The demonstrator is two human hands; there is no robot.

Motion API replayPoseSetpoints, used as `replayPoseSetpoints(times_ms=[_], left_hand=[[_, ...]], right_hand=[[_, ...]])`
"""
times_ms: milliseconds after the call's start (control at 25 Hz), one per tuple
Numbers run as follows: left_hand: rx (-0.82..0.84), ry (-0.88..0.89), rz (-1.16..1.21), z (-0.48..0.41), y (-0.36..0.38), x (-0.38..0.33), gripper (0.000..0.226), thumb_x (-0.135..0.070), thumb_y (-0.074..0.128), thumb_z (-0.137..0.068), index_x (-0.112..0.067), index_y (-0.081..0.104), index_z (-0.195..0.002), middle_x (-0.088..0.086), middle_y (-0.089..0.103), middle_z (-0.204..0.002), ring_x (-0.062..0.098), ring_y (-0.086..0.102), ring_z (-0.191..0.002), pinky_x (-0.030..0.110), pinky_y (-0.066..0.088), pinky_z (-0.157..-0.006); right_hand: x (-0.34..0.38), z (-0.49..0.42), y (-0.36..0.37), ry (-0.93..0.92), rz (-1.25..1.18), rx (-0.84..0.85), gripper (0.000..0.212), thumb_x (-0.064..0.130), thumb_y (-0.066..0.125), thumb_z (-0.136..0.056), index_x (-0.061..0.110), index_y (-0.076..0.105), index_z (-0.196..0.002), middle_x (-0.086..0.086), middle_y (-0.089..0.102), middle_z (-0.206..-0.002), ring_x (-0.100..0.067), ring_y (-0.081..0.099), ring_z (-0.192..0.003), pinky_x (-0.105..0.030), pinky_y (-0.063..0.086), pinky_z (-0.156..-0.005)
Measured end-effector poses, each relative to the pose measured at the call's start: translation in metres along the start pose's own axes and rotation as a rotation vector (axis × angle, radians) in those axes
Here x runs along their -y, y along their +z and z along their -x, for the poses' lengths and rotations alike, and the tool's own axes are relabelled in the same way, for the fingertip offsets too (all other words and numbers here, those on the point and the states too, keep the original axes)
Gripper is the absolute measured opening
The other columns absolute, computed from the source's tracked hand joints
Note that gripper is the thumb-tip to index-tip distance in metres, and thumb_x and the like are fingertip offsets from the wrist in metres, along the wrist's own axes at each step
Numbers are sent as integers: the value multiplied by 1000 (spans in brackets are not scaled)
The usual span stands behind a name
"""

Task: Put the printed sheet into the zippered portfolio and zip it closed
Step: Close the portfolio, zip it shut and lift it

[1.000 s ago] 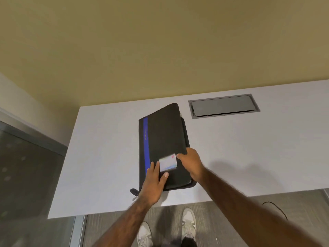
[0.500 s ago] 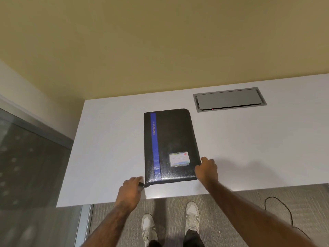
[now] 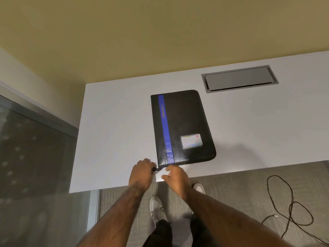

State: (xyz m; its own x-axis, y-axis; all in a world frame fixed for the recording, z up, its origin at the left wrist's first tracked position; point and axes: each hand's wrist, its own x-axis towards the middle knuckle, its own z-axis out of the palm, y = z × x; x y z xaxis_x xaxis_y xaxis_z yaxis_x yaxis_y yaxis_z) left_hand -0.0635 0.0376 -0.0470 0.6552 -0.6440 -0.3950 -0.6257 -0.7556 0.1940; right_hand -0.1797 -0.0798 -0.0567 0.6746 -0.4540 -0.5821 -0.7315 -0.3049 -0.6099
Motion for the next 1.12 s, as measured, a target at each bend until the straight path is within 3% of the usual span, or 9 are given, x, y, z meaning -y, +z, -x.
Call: replayPoseSetpoints(times_ms=[120,200,320,480,560,640,720,840,1120], left_hand=[[13,27,80,-2,1,1,27,-21,55,-91,-28,74,-109,-2,68,-107,25,61,-100,37,50,-84],[36,6,247,-1,3,4,23,-19,58,-87,-24,77,-99,-1,71,-102,24,64,-96,36,52,-83],[70,-8,472,-1,5,11,15,-14,61,-83,-21,74,-79,-3,72,-86,18,66,-85,37,54,-80],[74,23,562,-3,4,18,16,-14,64,-86,-24,76,-82,-11,72,-87,10,66,-87,34,53,-84],[75,27,578,-3,5,19,18,-12,65,-87,-25,76,-82,-12,73,-89,9,67,-89,34,53,-85],[80,19,563,-4,6,18,18,-13,64,-88,-26,76,-82,-12,73,-90,10,67,-89,34,53,-85],[64,8,515,-2,6,17,16,-18,63,-89,-27,75,-83,-14,72,-91,11,67,-90,32,52,-83],[10,5,414,2,8,18,13,-23,61,-92,-28,73,-90,-12,71,-97,15,66,-92,32,50,-79],[-29,-5,297,-4,11,24,17,-26,60,-91,-30,75,-98,-12,74,-104,18,68,-97,32,49,-85]], right_hand=[[10,-5,21,14,-118,11,29,26,77,-83,12,69,-108,-8,74,-103,-21,66,-89,-27,50,-79],[16,-8,28,32,-218,-11,17,20,76,-84,6,70,-92,-17,75,-94,-28,69,-81,-35,54,-75],[18,-10,35,122,-421,-25,21,17,76,-86,-1,69,-78,-30,72,-81,-28,63,-58,-36,52,-58],[18,-11,37,217,-564,-21,28,22,77,-86,8,65,-66,-16,67,-66,-17,57,-43,-25,44,-47],[19,-12,33,190,-485,-39,34,28,76,-87,3,64,-66,-19,68,-67,-16,56,-43,-24,44,-46],[18,-12,31,108,-265,-66,38,32,71,-91,0,64,-72,-24,70,-77,-20,56,-55,-28,46,-56],[18,-10,29,33,12,-109,29,33,64,-94,9,64,-79,-18,72,-88,-24,60,-72,-33,48,-68],[16,-6,26,-30,233,-200,22,31,59,-95,13,69,-98,-9,74,-99,-28,69,-91,-35,54,-79],[5,-10,16,-9,388,-302,17,24,58,-95,16,70,-103,-5,75,-98,-26,74,-89,-35,57,-78]])
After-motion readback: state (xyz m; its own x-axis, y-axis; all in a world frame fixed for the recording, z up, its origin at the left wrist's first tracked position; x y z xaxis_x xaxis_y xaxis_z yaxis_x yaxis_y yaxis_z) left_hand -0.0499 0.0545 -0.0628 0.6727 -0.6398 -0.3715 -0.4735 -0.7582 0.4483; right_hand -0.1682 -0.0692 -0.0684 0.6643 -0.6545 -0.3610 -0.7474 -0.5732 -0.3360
